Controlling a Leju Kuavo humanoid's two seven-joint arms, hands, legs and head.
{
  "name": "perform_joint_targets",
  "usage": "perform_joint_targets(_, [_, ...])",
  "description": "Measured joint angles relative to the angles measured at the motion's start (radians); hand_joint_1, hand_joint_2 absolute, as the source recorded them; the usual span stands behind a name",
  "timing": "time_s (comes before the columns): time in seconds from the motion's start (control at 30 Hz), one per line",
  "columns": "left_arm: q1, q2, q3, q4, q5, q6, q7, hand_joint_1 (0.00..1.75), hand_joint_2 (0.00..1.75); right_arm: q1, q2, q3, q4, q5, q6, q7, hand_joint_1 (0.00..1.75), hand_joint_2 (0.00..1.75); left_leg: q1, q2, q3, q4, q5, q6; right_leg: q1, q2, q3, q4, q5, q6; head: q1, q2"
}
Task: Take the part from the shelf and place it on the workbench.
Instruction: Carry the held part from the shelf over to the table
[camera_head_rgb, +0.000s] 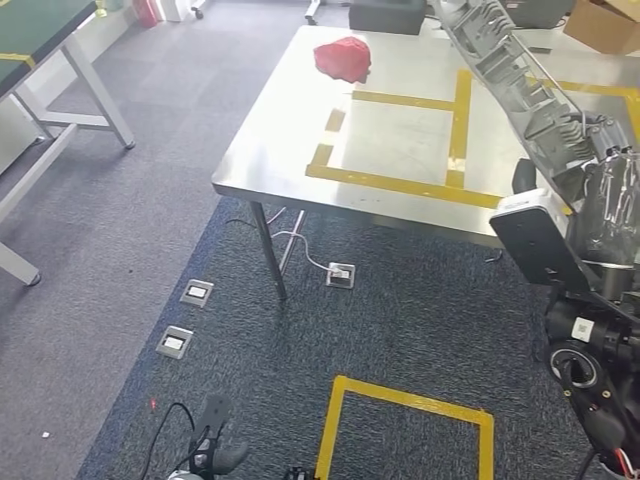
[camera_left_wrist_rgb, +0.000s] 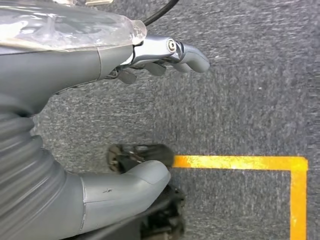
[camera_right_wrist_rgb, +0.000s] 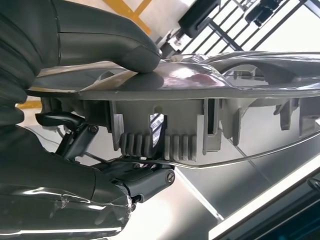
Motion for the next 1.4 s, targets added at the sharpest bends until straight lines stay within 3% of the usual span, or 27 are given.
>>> perform_joint_targets(0.03, [0.000,0.001,0.000,0.000,-0.002,0.000,0.000,0.00,1.75,0.000,0.000,0.000,0.000,0.000,0.000,0.001,1.75,1.75,-0.001,0.000,0.010,-0.060,0.041,0.003,0.000,0.001,0.015,0.000,-0.012,0.001,-0.001,0.000])
perform_joint_targets(0.1, [0.001,0.003,0.000,0.000,-0.004,0.000,0.002,0.00,1.75,0.002,0.000,0.000,0.000,0.000,0.000,0.003,1.75,1.75,-0.006,0.000,0.041,-0.203,0.156,0.017,0.002,0.002,0.039,0.000,-0.035,0.007,-0.002,0.000])
perform_joint_targets(0.13, [0.001,0.004,0.000,0.000,-0.004,-0.001,0.003,0.00,1.75,0.002,0.000,-0.001,0.000,0.000,-0.001,0.003,1.75,1.75,-0.009,0.000,0.053,-0.249,0.194,0.025,0.003,0.004,0.047,-0.001,-0.045,0.011,-0.001,0.000])
perform_joint_targets(0.17, [0.001,0.005,0.000,0.000,-0.005,-0.002,0.004,0.00,1.75,0.003,0.000,-0.001,-0.001,0.000,-0.003,0.003,1.75,1.75,-0.011,0.000,0.059,-0.273,0.214,0.032,0.004,0.006,0.053,-0.001,-0.051,0.017,-0.002,0.000])
perform_joint_targets(0.23, [-0.001,0.005,0.000,0.000,-0.006,-0.003,0.005,0.00,1.75,0.005,0.000,-0.002,-0.004,0.000,-0.004,0.005,1.75,1.75,-0.010,0.000,0.075,-0.282,0.207,0.044,0.006,0.007,0.063,0.003,-0.056,0.027,-0.002,0.000])
perform_joint_targets(0.3, [-0.004,0.004,0.000,0.000,-0.007,-0.003,0.006,0.00,1.75,0.005,0.000,-0.004,-0.006,0.000,-0.005,0.008,1.75,1.75,-0.005,0.001,0.101,-0.290,0.196,0.055,0.006,0.004,0.047,0.054,-0.063,0.035,-0.001,0.000])
perform_joint_targets(0.37, [-0.006,0.005,0.000,0.000,-0.007,-0.003,0.006,0.00,1.75,0.006,0.000,-0.004,-0.006,0.000,-0.005,0.011,1.75,1.75,-0.003,0.000,0.123,-0.294,0.181,0.062,0.003,0.000,-0.021,0.177,-0.094,0.043,0.004,0.000])
perform_joint_targets(0.43, [-0.005,0.004,0.000,0.000,-0.007,-0.003,0.006,0.00,1.75,0.009,0.000,-0.003,-0.006,0.001,-0.006,0.011,1.75,1.75,-0.002,0.000,0.143,-0.293,0.163,0.064,-0.002,-0.001,-0.102,0.290,-0.148,0.052,0.006,0.000])
perform_joint_targets(0.47, [-0.004,0.003,0.000,0.000,-0.007,-0.003,0.006,0.00,1.75,0.010,0.000,-0.003,-0.006,0.001,-0.006,0.011,1.75,1.75,-0.002,-0.001,0.156,-0.293,0.152,0.063,-0.004,-0.002,-0.126,0.307,-0.165,0.056,0.007,0.000])
perform_joint_targets(0.5, [-0.004,0.003,0.000,0.000,-0.008,-0.003,0.006,0.00,1.75,0.011,0.000,-0.003,-0.006,0.001,-0.006,0.012,1.75,1.75,-0.001,-0.003,0.171,-0.293,0.140,0.061,-0.006,-0.002,-0.135,0.289,-0.160,0.058,0.007,0.000])
perform_joint_targets(0.53, [-0.003,0.002,0.000,0.000,-0.008,-0.003,0.006,0.00,1.75,0.012,0.000,-0.003,-0.006,0.001,-0.006,0.014,1.75,1.75,0.000,-0.004,0.188,-0.292,0.128,0.058,-0.008,-0.003,-0.130,0.241,-0.131,0.059,0.008,0.000])
perform_joint_targets(0.6, [-0.002,0.001,0.000,0.000,-0.008,-0.003,0.006,0.00,1.75,0.014,0.000,-0.004,-0.006,0.002,-0.006,0.017,1.75,1.75,0.001,-0.006,0.215,-0.288,0.103,0.050,-0.011,-0.007,-0.109,0.102,-0.014,0.057,0.010,0.000])
perform_joint_targets(0.67, [-0.002,0.001,0.000,0.000,-0.009,-0.003,0.007,0.00,1.75,0.018,0.000,-0.004,-0.007,0.003,-0.008,0.019,1.75,1.75,-0.002,-0.006,0.227,-0.285,0.083,0.038,-0.008,-0.009,-0.094,0.021,0.060,0.045,0.010,0.000])
perform_joint_targets(0.77, [-0.005,0.002,0.000,0.000,-0.010,-0.003,0.007,0.00,1.75,0.020,-0.001,-0.009,-0.016,0.004,-0.009,0.020,1.75,1.75,-0.001,-0.004,0.236,-0.275,0.068,0.023,-0.005,-0.007,-0.078,0.009,0.055,0.022,0.007,0.000])
perform_joint_targets(0.83, [-0.008,0.001,0.000,0.000,-0.011,-0.004,0.007,0.00,1.75,0.021,-0.002,-0.015,-0.020,0.004,-0.009,0.022,1.75,1.75,0.002,-0.001,0.196,-0.199,0.059,0.015,-0.007,-0.006,-0.059,0.005,0.046,0.010,0.005,0.000])
perform_joint_targets(0.93, [-0.005,0.000,0.000,0.000,-0.014,-0.007,0.006,0.00,1.75,0.027,-0.004,-0.018,-0.022,0.004,-0.009,0.024,1.75,1.75,0.005,0.001,0.055,0.000,-0.005,0.005,-0.007,-0.003,-0.035,0.002,0.023,0.001,0.000,0.000])
perform_joint_targets(0.97, [-0.003,0.000,0.000,0.000,-0.015,-0.007,0.007,0.00,1.75,0.031,-0.005,-0.018,-0.023,0.004,-0.009,0.025,1.75,1.75,0.006,0.002,0.022,0.029,-0.025,0.003,-0.007,-0.001,-0.024,0.002,0.013,0.000,-0.001,0.000])
perform_joint_targets(1.0, [-0.002,0.000,0.000,0.000,-0.016,-0.007,0.007,0.00,1.75,0.034,-0.006,-0.018,-0.025,0.004,-0.009,0.025,1.75,1.75,0.006,0.002,0.005,0.024,-0.027,0.005,-0.006,0.001,-0.011,0.002,0.003,0.001,-0.002,0.000])
perform_joint_targets(1.03, [-0.001,0.000,0.000,0.000,-0.017,-0.007,0.007,0.00,1.75,0.037,-0.007,-0.018,-0.026,0.004,-0.008,0.027,1.75,1.75,0.006,0.002,0.004,-0.016,-0.004,0.008,-0.006,0.003,0.003,0.002,-0.009,0.002,-0.003,0.000])
perform_joint_targets(1.13, [0.001,0.003,0.000,0.000,-0.017,-0.007,0.008,0.00,1.75,0.041,-0.009,-0.019,-0.031,0.004,-0.007,0.032,1.75,1.75,-0.001,0.002,0.040,-0.216,0.159,0.027,-0.003,0.006,0.040,0.003,-0.043,0.011,-0.005,0.000])
perform_joint_targets(1.17, [0.002,0.004,0.000,0.000,-0.017,-0.008,0.008,0.00,1.75,0.041,-0.009,-0.019,-0.032,0.004,-0.006,0.034,1.75,1.75,-0.005,0.001,0.048,-0.254,0.196,0.032,-0.002,0.008,0.047,0.002,-0.053,0.016,-0.004,0.000])
perform_joint_targets(1.2, [0.002,0.004,0.000,0.000,-0.017,-0.008,0.008,0.00,1.75,0.040,-0.010,-0.020,-0.035,0.003,-0.004,0.035,1.75,1.75,-0.007,0.001,0.052,-0.273,0.211,0.036,-0.001,0.010,0.054,0.003,-0.059,0.022,-0.004,0.000])
perform_joint_targets(1.3, [0.001,0.003,-0.001,0.000,-0.017,-0.008,0.008,0.00,1.75,0.039,-0.015,-0.022,-0.046,0.001,0.000,0.039,1.75,1.75,-0.004,0.000,0.083,-0.283,0.197,0.050,-0.002,0.009,0.061,0.027,-0.070,0.038,-0.003,0.000])
perform_joint_targets(1.33, [0.000,0.003,-0.001,0.000,-0.018,-0.007,0.007,0.00,1.75,0.039,-0.017,-0.024,-0.048,0.000,0.001,0.041,1.75,1.75,-0.002,0.000,0.097,-0.286,0.191,0.055,-0.003,0.006,0.044,0.064,-0.078,0.041,-0.001,0.000])
perform_joint_targets(1.4, [0.000,0.002,0.000,0.000,-0.023,-0.006,0.007,0.00,1.75,0.042,-0.023,-0.026,-0.053,0.000,0.002,0.045,1.75,1.75,0.000,-0.001,0.119,-0.290,0.176,0.061,-0.004,0.001,-0.027,0.194,-0.115,0.048,0.003,0.000])
